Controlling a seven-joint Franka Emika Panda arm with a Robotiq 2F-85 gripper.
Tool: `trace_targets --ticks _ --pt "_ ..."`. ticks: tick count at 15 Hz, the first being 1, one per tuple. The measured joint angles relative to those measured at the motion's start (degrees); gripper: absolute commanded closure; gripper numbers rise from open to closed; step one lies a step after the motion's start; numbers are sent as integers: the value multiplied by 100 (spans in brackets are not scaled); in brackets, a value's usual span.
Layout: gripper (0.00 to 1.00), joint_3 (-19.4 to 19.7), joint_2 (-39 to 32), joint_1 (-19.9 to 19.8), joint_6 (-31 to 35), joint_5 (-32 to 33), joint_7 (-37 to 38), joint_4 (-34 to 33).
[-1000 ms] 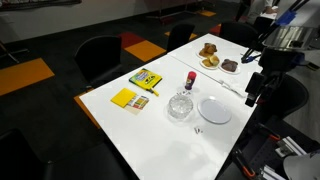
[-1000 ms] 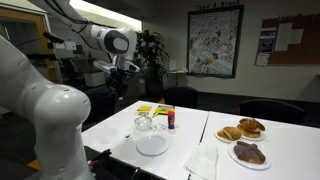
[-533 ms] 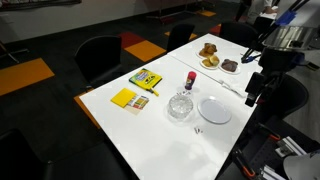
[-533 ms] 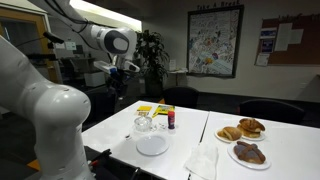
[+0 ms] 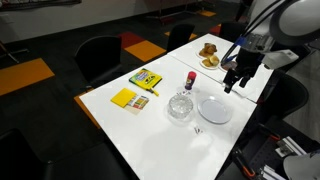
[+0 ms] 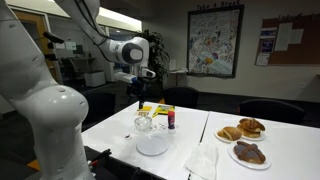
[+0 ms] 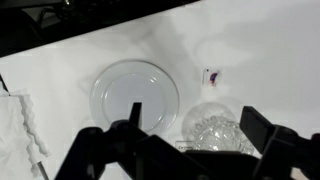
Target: Put the clear lid on the table
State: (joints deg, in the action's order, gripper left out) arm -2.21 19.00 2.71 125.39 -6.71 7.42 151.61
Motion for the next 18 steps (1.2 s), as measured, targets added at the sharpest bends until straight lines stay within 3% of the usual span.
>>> trace_targets --ticks 4,9,12,18 --pt "0 182 -1331 -37 280 23 -558 -976" --pt "0 33 -2563 27 301 -83 -1209 -2082" --pt "0 -179 -2842 103 300 -249 -1343 -2296" --pt "0 -207 -2883 139 299 -262 -1338 -2344"
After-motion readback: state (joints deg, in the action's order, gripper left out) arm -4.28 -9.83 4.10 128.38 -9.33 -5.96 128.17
